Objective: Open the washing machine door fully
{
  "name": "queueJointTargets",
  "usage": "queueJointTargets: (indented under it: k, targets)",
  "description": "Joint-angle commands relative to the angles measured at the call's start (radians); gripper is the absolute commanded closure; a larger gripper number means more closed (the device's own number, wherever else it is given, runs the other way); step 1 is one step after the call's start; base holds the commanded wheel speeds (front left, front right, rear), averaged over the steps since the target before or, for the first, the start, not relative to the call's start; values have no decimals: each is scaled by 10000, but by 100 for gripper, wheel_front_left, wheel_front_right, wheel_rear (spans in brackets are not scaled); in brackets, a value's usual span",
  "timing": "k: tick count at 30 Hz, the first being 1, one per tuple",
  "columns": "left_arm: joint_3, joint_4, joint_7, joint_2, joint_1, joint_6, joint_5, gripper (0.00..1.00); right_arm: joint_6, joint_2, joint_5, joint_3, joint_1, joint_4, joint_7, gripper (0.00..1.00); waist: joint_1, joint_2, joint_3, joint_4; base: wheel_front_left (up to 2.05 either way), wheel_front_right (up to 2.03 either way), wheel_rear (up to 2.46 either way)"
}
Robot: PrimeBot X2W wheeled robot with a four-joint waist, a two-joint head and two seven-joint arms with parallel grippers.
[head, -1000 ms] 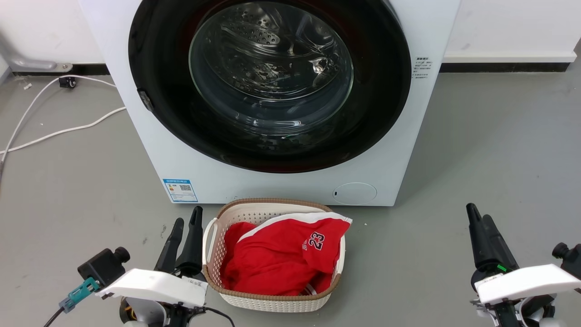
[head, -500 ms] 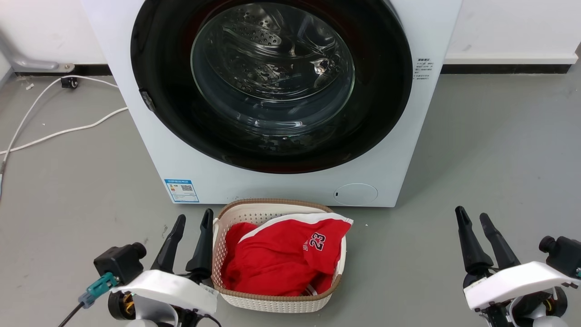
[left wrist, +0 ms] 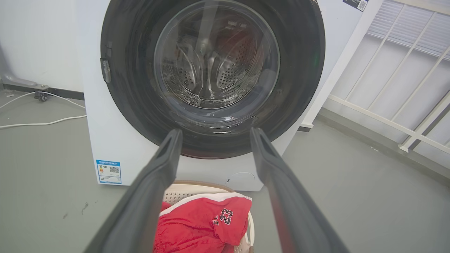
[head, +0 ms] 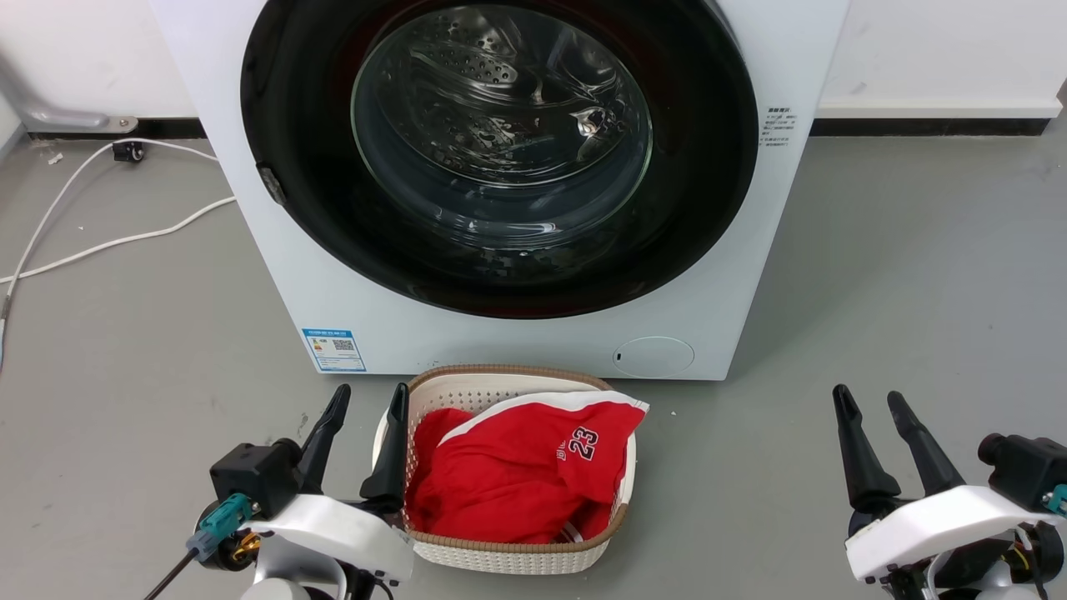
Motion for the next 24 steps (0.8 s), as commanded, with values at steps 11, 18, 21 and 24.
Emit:
queueJointTargets:
  k: [11,18,21,24]
  targets:
    - [-135,237,-330,165,-267,283,1156,0,19,101,-1228,-6,142,-473,68,0,0,0,-3,-29,0,0,0]
    - [-160,332,-470,136,-303,407,1666,0,21,128,-1773,-25,211,-578,71,0,0,0,8,-39,0,0,0]
    - [-165,369,-546,131,-301,435,1872,0,22,136,-2022,-36,245,-589,103,0,0,0,-1,-43,0,0,0]
    - [-190,408,-607,122,-298,441,2081,0,21,141,-2245,-44,247,-568,123,0,0,0,-6,-40,0,0,0]
